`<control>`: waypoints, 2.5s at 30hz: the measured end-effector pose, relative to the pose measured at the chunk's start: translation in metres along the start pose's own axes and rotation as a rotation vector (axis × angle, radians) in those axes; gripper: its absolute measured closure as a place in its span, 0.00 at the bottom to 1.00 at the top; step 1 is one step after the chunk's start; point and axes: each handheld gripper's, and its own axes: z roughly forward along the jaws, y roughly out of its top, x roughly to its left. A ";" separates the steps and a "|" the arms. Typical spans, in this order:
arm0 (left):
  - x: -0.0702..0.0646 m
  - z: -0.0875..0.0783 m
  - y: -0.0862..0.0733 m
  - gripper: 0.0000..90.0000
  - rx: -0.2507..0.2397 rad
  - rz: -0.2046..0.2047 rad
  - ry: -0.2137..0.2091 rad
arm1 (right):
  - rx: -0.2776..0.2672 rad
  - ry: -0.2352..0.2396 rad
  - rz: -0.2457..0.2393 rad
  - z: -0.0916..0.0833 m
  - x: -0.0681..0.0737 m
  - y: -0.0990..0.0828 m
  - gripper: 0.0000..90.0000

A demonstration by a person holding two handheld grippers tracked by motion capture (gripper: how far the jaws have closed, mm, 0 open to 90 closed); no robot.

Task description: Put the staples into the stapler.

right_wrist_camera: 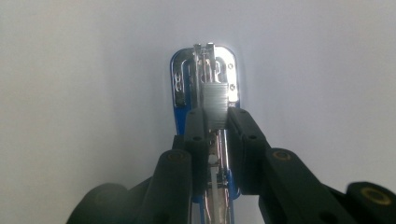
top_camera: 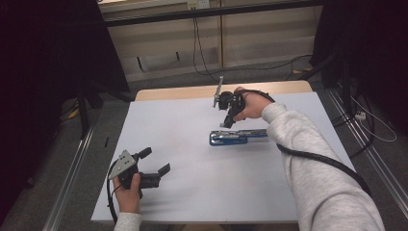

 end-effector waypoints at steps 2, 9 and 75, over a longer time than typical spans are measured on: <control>0.000 0.000 0.000 0.02 -0.002 0.006 -0.007 | -0.002 0.002 0.005 -0.001 0.000 0.000 0.87; -0.001 -0.001 0.000 0.02 0.009 0.005 -0.009 | -0.022 -0.002 0.018 -0.003 -0.001 0.000 0.87; 0.000 -0.001 0.000 0.02 0.019 0.012 -0.011 | -0.022 0.048 0.004 0.034 -0.001 0.021 0.87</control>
